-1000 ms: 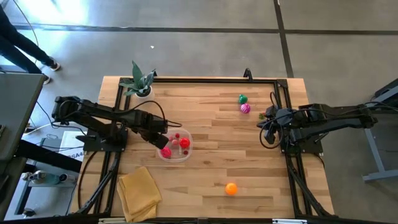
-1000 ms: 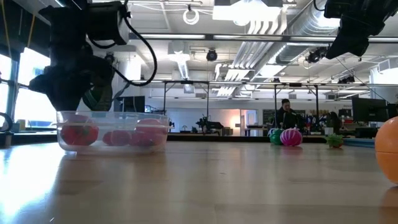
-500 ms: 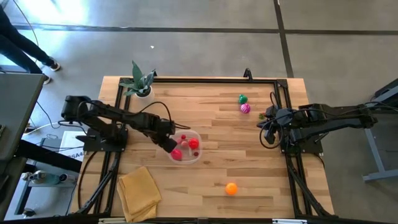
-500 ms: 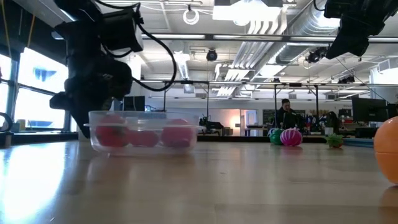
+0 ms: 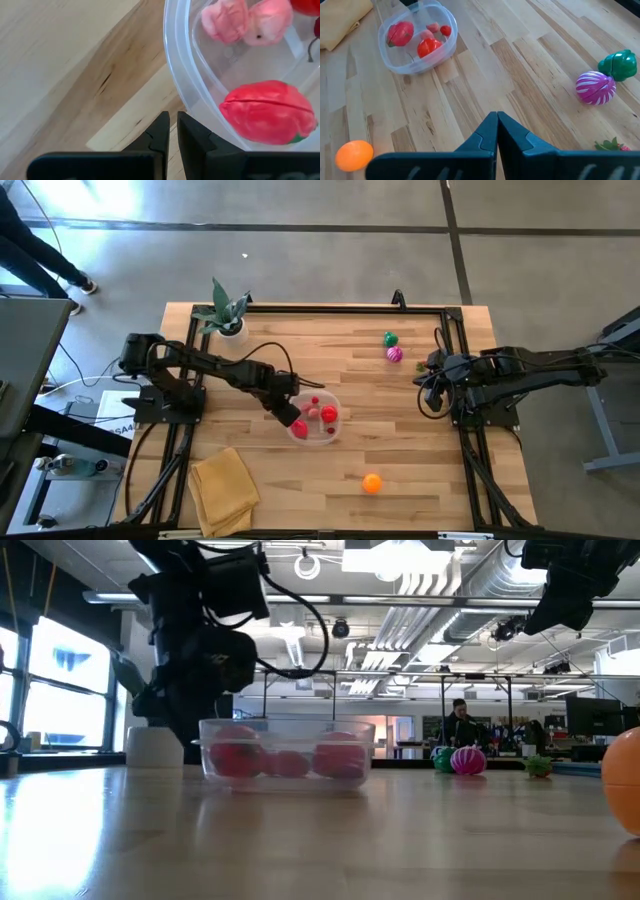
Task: Pick and placing Produce into tupperware
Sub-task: Adjust the transparent container, then put the green bell pepper into the transparent container
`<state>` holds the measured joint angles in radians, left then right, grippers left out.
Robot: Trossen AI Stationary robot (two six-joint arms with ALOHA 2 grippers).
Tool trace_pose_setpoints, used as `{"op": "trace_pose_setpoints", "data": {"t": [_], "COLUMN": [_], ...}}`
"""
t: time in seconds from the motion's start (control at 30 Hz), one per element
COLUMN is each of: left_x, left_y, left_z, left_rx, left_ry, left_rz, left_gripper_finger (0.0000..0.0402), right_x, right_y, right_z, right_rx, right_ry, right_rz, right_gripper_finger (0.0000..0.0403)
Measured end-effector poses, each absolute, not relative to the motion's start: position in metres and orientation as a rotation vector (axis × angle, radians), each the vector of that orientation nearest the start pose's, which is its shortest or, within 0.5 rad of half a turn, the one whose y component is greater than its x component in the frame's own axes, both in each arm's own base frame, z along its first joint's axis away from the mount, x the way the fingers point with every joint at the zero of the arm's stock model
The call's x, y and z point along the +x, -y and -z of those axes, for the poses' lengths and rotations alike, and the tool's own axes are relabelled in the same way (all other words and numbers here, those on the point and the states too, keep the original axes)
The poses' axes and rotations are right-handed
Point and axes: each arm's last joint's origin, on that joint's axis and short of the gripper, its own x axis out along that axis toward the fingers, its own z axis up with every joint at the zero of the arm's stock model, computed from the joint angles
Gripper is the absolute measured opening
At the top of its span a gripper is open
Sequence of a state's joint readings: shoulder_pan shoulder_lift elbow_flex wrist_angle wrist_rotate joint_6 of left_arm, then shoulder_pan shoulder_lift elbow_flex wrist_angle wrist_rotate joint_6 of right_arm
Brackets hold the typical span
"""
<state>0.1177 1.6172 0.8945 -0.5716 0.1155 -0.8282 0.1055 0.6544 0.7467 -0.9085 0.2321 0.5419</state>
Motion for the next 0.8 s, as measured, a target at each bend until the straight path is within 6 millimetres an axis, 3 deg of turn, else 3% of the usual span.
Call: {"op": "trace_pose_setpoints", "data": {"t": [0.23,0.57,0.8], "left_x": [0.297,0.296,0.275], "left_y": [-0.032,-0.032,-0.055], "left_z": [-0.157,-0.159,-0.206], "left_rx": [-0.817,-0.747,-0.549], "left_ry": [-1.222,-1.235,-1.107], "left_rz": [-0.51,-0.477,-0.36], "left_gripper_finger": [0.0026,0.0026,0.0026], "right_x": [0.115,0.115,0.115], "right_y": [-0.005,-0.005,-0.005], "right_z": [-0.277,-0.277,-0.277], "right_rx": [0.374,0.374,0.374], "right_ry": [-0.748,-0.748,-0.748], "right_rz": [0.332,0.333,0.333], "right_gripper_finger": [0.0,0.0,0.0]}}
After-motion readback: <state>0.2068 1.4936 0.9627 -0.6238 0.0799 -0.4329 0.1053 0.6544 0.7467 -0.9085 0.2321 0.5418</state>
